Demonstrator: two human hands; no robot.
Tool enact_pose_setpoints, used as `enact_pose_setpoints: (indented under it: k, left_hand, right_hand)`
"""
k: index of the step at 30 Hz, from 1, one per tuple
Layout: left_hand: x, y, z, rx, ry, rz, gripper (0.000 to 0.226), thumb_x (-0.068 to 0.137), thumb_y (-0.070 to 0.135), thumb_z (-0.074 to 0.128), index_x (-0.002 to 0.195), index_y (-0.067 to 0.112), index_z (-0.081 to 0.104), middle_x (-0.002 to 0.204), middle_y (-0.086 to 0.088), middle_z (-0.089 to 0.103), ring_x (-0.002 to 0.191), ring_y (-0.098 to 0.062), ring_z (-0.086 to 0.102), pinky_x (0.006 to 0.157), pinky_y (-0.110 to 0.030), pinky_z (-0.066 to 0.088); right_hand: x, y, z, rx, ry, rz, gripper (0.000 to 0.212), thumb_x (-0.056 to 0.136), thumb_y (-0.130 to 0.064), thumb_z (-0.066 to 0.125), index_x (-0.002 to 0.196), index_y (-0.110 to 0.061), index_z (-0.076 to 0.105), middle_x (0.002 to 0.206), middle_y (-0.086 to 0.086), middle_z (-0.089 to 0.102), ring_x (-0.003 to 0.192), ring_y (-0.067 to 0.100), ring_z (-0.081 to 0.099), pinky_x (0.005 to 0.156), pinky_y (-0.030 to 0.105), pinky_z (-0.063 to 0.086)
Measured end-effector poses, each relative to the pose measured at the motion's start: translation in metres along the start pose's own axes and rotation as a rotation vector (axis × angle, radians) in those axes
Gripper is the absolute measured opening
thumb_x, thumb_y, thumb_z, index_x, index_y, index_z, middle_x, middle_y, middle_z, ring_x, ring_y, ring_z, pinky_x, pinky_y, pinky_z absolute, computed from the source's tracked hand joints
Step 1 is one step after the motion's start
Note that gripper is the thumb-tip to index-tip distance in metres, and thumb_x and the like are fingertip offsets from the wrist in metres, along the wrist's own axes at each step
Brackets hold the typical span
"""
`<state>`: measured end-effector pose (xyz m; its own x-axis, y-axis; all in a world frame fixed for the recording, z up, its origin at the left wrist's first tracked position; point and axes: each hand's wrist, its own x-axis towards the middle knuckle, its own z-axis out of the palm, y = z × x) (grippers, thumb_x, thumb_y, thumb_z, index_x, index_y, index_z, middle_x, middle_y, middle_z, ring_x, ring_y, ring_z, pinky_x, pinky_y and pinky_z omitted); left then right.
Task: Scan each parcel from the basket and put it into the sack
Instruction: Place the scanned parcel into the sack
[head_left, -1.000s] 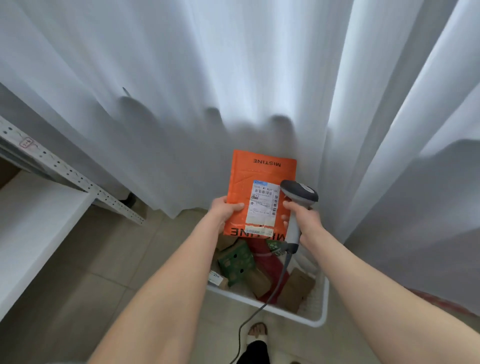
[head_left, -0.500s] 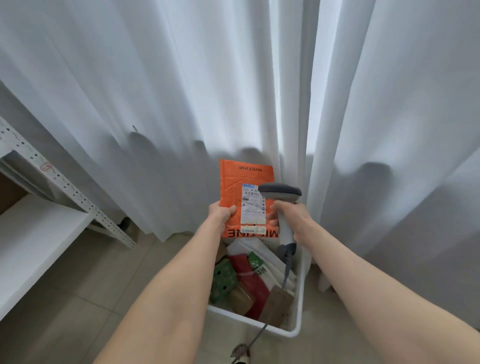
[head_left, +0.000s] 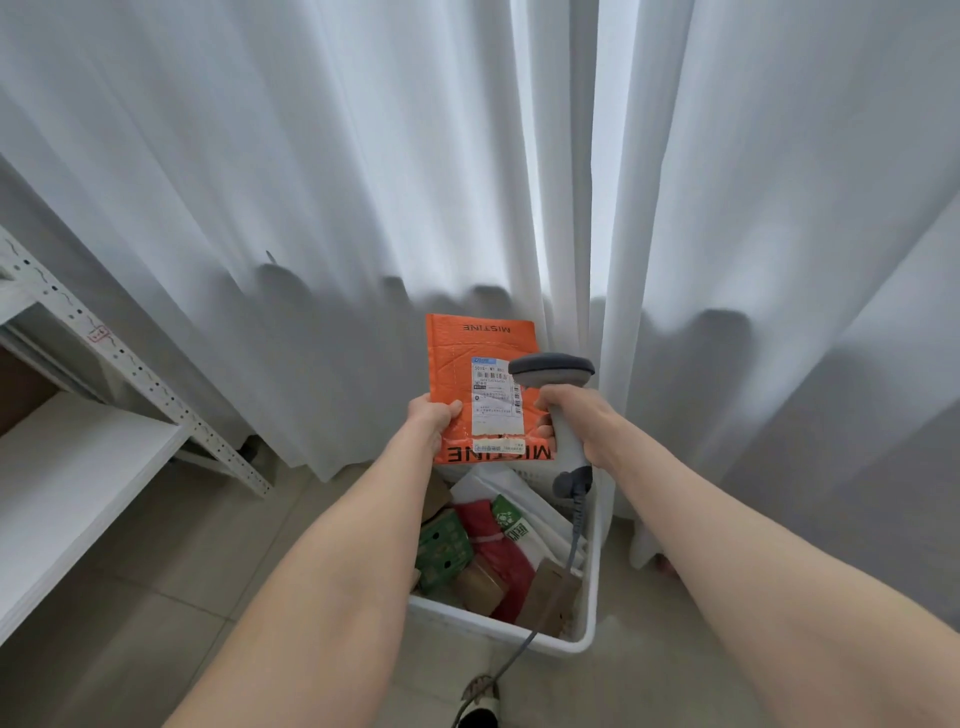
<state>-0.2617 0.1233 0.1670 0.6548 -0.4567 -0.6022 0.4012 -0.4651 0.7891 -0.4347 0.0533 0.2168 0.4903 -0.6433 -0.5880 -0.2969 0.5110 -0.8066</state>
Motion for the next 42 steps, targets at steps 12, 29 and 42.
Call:
enact_pose_setpoints:
  k: [12,29,42]
  left_hand:
    - [-0.025,-0.011,-0.041,-0.047,0.036,0.029,0.03,0.096,0.004,0.054,0.125,0.007,0.056,0.12,-0.017,0.064,0.108,-0.033,0.063,0.095,-0.048,0.05]
    - [-0.145,-0.108,-0.334,-0.318,0.343,0.09,0.03,0.098,0.006,0.05,0.128,0.004,0.055,0.125,-0.017,0.063,0.112,-0.031,0.062,0.095,-0.043,0.05]
    - [-0.288,-0.292,-0.618,-0.474,0.658,0.011,0.034,0.1,0.009,0.046,0.134,0.009,0.05,0.131,-0.012,0.059,0.118,-0.031,0.058,0.098,-0.044,0.046]
  right_hand:
    - [-0.009,0.006,0.022,0.045,-0.046,-0.019,0.007,0.086,-0.004,0.059,0.092,-0.001,0.061,0.075,0.013,0.064,0.051,0.016,0.057,0.047,0.025,0.05]
    - [-0.11,0.076,0.285,-0.039,-0.366,-0.093,0.011,0.084,-0.005,0.066,0.088,-0.009,0.057,0.07,0.006,0.059,0.055,0.016,0.055,0.052,0.025,0.049]
    - [-0.269,0.245,0.538,-0.157,-0.58,0.044,0.015,0.083,-0.002,0.07,0.092,-0.007,0.059,0.073,0.013,0.059,0.055,0.022,0.056,0.04,0.021,0.045]
